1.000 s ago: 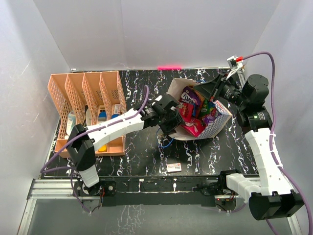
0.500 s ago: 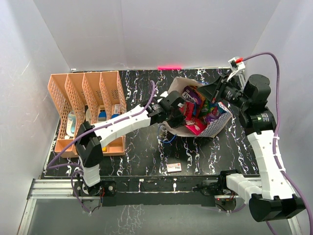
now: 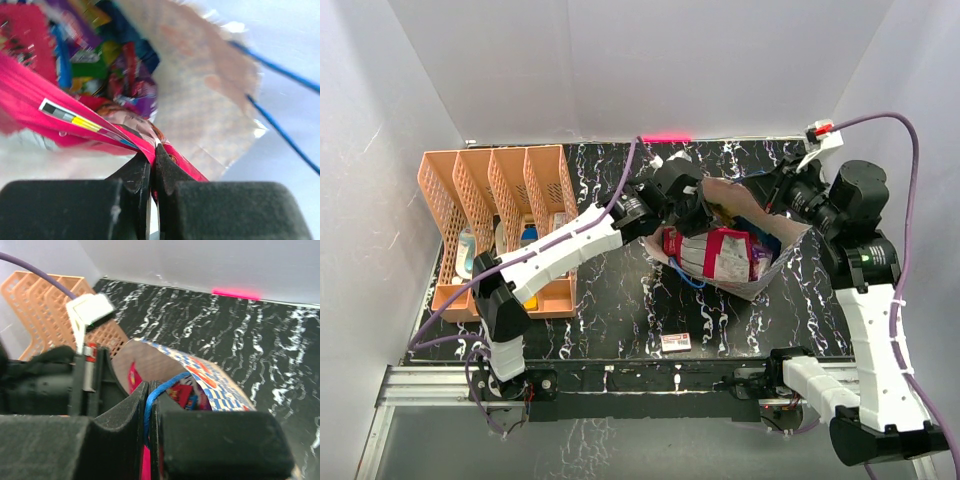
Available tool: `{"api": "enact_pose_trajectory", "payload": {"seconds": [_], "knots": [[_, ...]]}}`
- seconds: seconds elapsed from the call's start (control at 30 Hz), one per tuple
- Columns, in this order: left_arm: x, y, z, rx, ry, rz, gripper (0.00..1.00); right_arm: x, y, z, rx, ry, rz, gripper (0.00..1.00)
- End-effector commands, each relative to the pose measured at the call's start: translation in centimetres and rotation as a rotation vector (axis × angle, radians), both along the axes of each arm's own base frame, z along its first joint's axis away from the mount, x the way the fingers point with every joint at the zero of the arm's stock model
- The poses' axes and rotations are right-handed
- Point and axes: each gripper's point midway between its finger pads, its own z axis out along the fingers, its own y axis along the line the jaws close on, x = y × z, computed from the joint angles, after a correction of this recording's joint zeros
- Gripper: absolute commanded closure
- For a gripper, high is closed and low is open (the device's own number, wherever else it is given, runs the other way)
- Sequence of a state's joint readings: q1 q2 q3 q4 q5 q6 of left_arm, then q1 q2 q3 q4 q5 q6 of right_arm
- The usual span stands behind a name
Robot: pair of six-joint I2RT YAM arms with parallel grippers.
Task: Take the snacks out of the paper bag
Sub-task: Take out the snack from the paper bag.
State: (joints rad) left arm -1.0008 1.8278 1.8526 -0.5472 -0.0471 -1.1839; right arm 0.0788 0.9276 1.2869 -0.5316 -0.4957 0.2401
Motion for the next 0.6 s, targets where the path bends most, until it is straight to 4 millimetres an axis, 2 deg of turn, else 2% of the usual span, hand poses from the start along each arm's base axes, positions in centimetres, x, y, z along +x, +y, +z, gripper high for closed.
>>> {"api": "enact_pose_trajectory", "payload": {"seconds": [0.0, 0.17, 0.3, 0.43, 0.57], "knots": [[0.1, -1.9, 8.2, -0.172, -0.179, -0.109, 1.00, -2.0, -2.8, 7.2, -0.014, -0.246, -0.162, 0.92], [-0.6, -4.0, 12.5, -0.273, -0.280, -0.237, 1.00, -2.4, -6.0, 8.2, 0.002, -0.269, -0.353, 0.92], [-2.2, -4.8, 17.2, -0.424, -0.410, -0.376, 1.00, -2.3, -8.6, 7.7, -0.022, -0.243, -0.502, 0.92], [-3.5, -3.8, 22.5, -0.543, -0.560, -0.438, 1.00, -3.0, -11.6, 7.5, -0.031, -0.230, -0.669, 0.92], [-4.7, -1.6, 27.1, -0.580, -0.730, -0.459, 1.00, -3.8, -14.1, 7.4, -0.039, -0.214, -0.807, 0.92]]}}
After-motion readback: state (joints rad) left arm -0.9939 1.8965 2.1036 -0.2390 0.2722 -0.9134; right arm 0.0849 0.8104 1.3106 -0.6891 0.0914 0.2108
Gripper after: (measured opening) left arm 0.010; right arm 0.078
